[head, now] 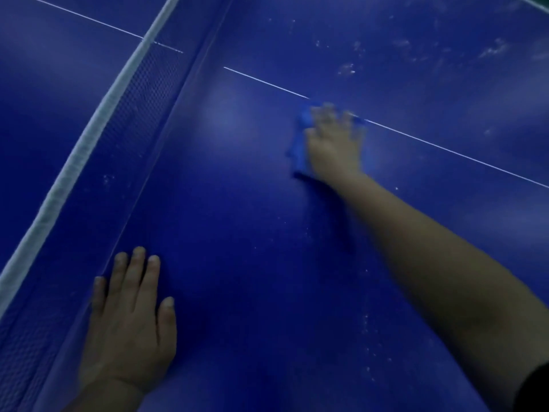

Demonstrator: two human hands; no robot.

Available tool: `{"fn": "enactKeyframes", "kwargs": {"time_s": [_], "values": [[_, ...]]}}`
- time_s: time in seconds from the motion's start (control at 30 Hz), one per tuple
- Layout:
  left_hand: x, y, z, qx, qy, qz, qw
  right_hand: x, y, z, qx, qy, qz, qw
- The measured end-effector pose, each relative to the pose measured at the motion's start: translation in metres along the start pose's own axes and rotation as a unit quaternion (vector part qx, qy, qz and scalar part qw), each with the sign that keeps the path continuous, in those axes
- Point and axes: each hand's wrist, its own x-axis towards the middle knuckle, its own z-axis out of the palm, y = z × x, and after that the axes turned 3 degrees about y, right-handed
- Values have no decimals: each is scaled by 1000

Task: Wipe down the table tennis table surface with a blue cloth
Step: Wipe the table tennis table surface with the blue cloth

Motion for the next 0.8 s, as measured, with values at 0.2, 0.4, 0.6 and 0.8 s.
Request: {"fn": "enactKeyframes", "kwargs": {"time_s": [0.2,0.4,0.6,0.8], "values": [[-2,2,-1,-8,6,4,1000,-14,96,-14,120,-25,418,900],[-3,2,-2,7,8,-3,1000,-50,-50,-7,85,-69,-74,991],[-3,4,-3,3,16,-5,1000,-20,81,-5,54,-32,146,987],[-6,6,-4,0,36,0,999,5,29,-10,103,-37,132,985]]}}
